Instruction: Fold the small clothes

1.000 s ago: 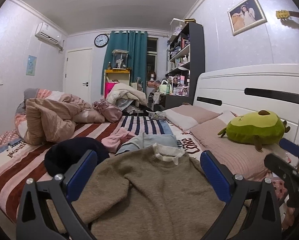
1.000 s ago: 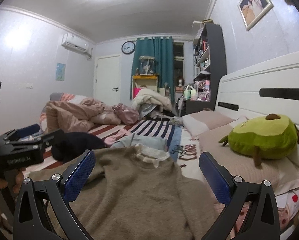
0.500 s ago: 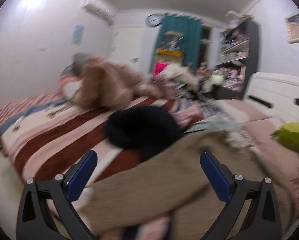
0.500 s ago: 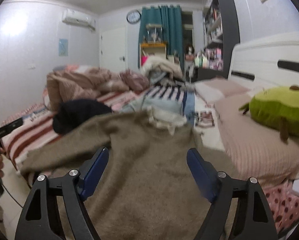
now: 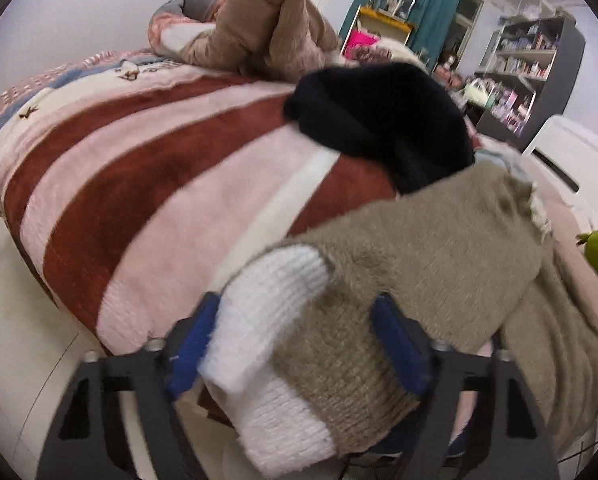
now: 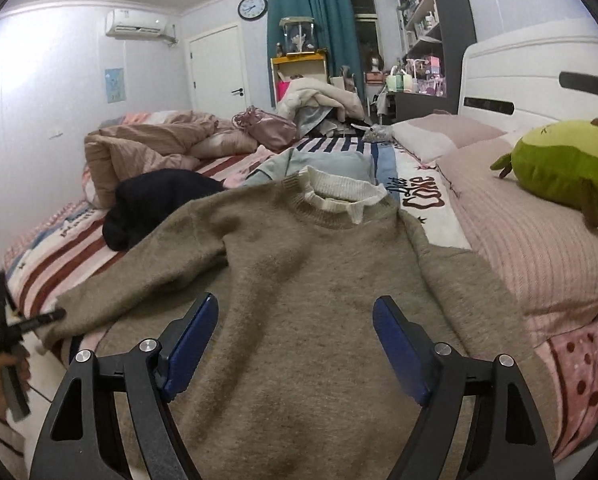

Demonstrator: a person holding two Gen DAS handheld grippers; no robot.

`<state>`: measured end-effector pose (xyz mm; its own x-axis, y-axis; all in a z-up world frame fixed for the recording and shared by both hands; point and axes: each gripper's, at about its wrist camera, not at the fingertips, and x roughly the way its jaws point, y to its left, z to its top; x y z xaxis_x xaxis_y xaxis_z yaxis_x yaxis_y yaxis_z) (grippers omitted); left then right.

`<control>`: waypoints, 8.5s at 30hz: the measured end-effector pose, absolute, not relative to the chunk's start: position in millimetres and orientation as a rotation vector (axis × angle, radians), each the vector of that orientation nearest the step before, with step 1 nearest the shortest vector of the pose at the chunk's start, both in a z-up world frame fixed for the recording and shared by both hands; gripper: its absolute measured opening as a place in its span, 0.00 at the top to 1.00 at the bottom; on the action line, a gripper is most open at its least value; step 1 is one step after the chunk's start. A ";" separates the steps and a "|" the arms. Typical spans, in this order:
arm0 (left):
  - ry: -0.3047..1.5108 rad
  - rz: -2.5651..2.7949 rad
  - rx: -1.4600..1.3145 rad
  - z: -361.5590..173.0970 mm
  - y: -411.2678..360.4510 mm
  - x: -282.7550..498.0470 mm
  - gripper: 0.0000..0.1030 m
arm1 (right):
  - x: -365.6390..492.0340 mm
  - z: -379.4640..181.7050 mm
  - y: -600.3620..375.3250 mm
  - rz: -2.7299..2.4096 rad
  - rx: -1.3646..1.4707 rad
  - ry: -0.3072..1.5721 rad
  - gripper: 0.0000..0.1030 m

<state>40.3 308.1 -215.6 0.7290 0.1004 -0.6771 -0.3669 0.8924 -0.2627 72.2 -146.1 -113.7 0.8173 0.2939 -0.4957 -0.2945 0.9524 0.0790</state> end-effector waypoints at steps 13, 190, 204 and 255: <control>0.593 0.172 -0.307 -148.0 268.6 35.4 0.85 | 61.6 -104.5 -157.1 0.344 0.016 0.466 0.25; 0.871 -0.524 -0.052 -156.2 66.8 66.1 0.90 | 180.0 -167.2 -260.8 0.073 -0.172 0.773 0.40; 0.861 -0.450 -0.216 -164.3 148.0 61.6 0.45 | 154.7 -176.1 -289.0 0.049 -0.135 0.828 0.38; 0.918 -0.323 -0.177 -203.2 153.6 63.4 0.19 | 77.2 -205.2 -298.2 0.275 -0.032 0.969 0.44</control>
<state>63.4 153.6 -203.2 0.5642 -0.3473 -0.7490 0.1977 0.9377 -0.2859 77.2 -298.2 -205.2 0.5347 0.2164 -0.8169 -0.2445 0.9649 0.0956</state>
